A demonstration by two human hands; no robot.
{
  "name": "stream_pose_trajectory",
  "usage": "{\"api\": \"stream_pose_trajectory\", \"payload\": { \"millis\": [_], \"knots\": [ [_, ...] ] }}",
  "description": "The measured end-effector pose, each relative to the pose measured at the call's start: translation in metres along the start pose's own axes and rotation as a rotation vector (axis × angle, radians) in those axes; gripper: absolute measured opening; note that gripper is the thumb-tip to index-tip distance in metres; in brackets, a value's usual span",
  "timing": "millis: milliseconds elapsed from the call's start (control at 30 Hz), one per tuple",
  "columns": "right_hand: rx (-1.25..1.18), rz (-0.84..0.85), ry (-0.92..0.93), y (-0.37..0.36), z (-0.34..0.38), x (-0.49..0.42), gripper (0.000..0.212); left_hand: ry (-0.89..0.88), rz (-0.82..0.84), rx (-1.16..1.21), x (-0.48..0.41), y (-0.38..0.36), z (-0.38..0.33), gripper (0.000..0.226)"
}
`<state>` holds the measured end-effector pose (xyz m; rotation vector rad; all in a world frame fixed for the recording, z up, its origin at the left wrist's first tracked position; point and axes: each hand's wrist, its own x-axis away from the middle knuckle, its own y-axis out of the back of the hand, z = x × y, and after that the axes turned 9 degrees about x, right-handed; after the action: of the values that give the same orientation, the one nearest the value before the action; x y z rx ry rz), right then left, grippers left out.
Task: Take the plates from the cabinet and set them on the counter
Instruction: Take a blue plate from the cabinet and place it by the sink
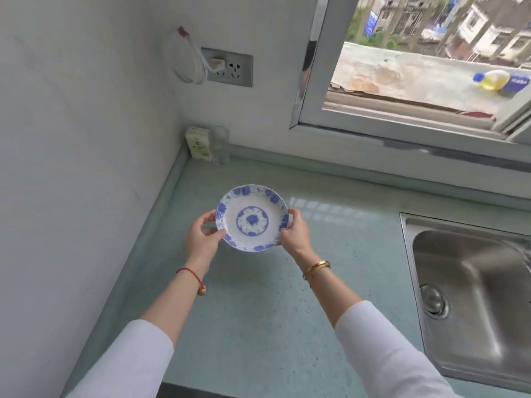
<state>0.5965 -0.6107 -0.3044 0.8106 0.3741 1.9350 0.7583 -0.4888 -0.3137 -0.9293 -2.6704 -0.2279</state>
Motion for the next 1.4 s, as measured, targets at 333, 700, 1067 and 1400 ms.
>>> {"api": "stream_pose_trajectory", "payload": {
  "millis": [333,700,1067,1400],
  "knots": [
    [0.060,0.022,-0.087,-0.022,-0.002,-0.035,0.062,0.047,0.017,-0.033,-0.039,-0.006,0.018,0.051],
    [0.061,0.023,-0.090,-0.029,-0.001,-0.043,0.065,0.063,0.082,-0.042,-0.052,-0.003,0.021,0.057],
    [0.061,0.066,-0.111,-0.025,-0.003,-0.053,0.069,0.093,0.126,-0.062,-0.062,-0.008,0.018,0.061],
    [0.063,0.022,-0.062,-0.010,-0.001,-0.044,0.056,0.119,0.092,-0.072,-0.052,0.001,0.008,0.068]
  ]
}}
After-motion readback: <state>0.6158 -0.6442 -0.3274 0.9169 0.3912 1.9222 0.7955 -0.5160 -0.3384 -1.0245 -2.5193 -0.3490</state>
